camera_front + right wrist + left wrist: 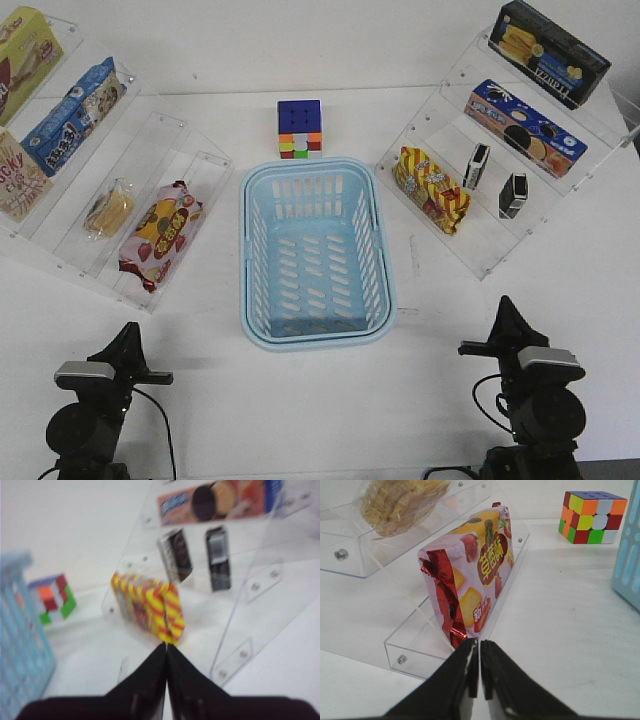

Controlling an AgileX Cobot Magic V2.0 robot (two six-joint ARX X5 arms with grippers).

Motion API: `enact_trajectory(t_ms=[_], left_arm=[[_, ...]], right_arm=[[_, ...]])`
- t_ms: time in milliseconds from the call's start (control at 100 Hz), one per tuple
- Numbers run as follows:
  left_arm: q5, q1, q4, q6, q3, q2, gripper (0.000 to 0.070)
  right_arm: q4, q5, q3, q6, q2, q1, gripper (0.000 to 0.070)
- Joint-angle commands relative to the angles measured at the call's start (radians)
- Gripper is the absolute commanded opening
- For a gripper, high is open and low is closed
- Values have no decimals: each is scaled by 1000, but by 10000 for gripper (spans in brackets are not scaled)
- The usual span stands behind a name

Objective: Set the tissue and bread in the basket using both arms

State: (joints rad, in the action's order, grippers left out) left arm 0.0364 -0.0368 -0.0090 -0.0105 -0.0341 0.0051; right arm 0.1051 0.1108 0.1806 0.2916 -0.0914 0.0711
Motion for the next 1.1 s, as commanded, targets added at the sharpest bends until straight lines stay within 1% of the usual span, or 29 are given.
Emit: enact_trajectory(t_ms=[0,70,130,170,200,250,270,290,310,430,540,720,860,1040,1090], left_arm=[[5,1,11,1,19,-2,1],[5,1,11,1,19,-2,1],[5,1,11,1,19,-2,1],[5,1,10,1,19,-2,1],[5,1,11,2,19,-2,1],[5,1,11,1,19,-2,1],[5,1,11,1,19,-2,1],[5,1,10,2,19,-2,1],[6,1,11,1,19,-2,1],[5,1,11,1,19,-2,1],[5,1,11,1,19,-2,1],[5,1,11,2,19,-2,1],[5,1,11,1,19,-2,1],[5,1,11,1,19,-2,1],[5,1,10,1,19,-2,1]], right_arm=[[45,31,107,37,-90,0,1],[98,56,211,29,-219,0,0],[120,55,297,-7,-337,0,3],[129,48,353,-37,-414,0,35],[136,46,394,-59,-468,0,112],[145,48,460,-89,-558,0,303],[147,52,484,-96,-594,0,367],[151,55,509,-101,-629,-1,412],[155,56,533,-105,-663,-1,428],[172,56,673,-146,-861,-29,428],[196,55,797,-164,-1018,-75,428],[256,46,972,-196,-1221,-134,428],[241,36,1035,-217,-1332,-158,428],[190,45,1039,-213,-1421,-172,424],[176,46,1039,-211,-1442,-175,400]])
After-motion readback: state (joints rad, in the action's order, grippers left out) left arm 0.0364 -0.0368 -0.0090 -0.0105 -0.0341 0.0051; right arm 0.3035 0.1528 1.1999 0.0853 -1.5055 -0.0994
